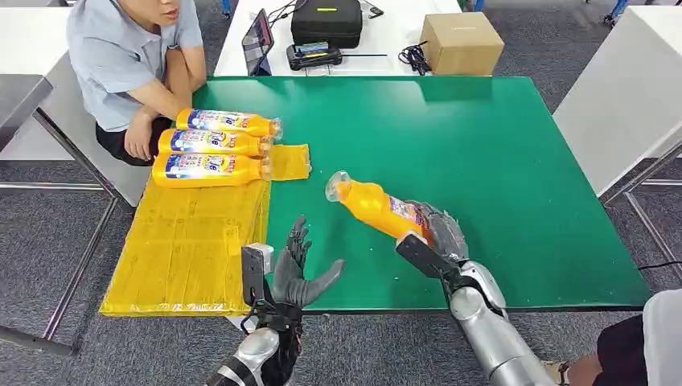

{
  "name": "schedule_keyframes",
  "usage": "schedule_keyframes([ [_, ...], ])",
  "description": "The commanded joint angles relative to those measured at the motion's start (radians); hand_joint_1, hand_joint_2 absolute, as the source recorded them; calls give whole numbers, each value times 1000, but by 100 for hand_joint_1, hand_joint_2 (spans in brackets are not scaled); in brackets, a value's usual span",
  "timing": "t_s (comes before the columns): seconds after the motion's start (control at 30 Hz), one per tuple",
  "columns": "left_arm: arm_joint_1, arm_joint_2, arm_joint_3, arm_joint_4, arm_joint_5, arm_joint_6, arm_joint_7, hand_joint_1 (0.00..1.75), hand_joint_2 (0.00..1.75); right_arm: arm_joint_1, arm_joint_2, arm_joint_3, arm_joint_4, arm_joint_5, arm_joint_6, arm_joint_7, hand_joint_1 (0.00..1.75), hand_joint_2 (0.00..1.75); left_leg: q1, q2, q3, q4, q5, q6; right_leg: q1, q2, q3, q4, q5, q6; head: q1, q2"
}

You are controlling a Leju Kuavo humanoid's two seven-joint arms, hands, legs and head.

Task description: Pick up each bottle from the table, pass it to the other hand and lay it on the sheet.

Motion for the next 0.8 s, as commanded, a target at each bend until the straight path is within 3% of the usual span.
schedule_keyframes([
  [0.03, -44, 14, -13, 82, 7, -3, 4, 0, 175, -17, 10, -11, -6, -5, 7, -1, 175, 175, 1, 2, 3, 0, -1, -2, 1, 1, 3, 0, -1, -2, 0, 0],
  [0.3, -45, 14, -12, 81, 12, -9, 5, 0, 175, -18, 9, -9, -6, -8, 10, -5, 175, 175, 1, 1, 2, 0, -1, -2, 1, 1, 2, 0, 0, -2, 0, 0],
  [0.43, -74, 20, -25, 122, 51, -85, 55, 0, 175, -28, 26, 22, -32, -34, 38, -39, 175, 175, 1, 2, 1, 0, -1, -2, 1, 1, 1, 0, 0, -2, 0, 0],
  [0.8, -117, 3, -20, 117, 30, -129, -5, 0, 175, -71, 68, 141, -23, -47, 93, -43, 175, 175, 2, 4, 2, 2, -2, -2, 2, 3, 2, 1, -1, -3, 0, 0],
])
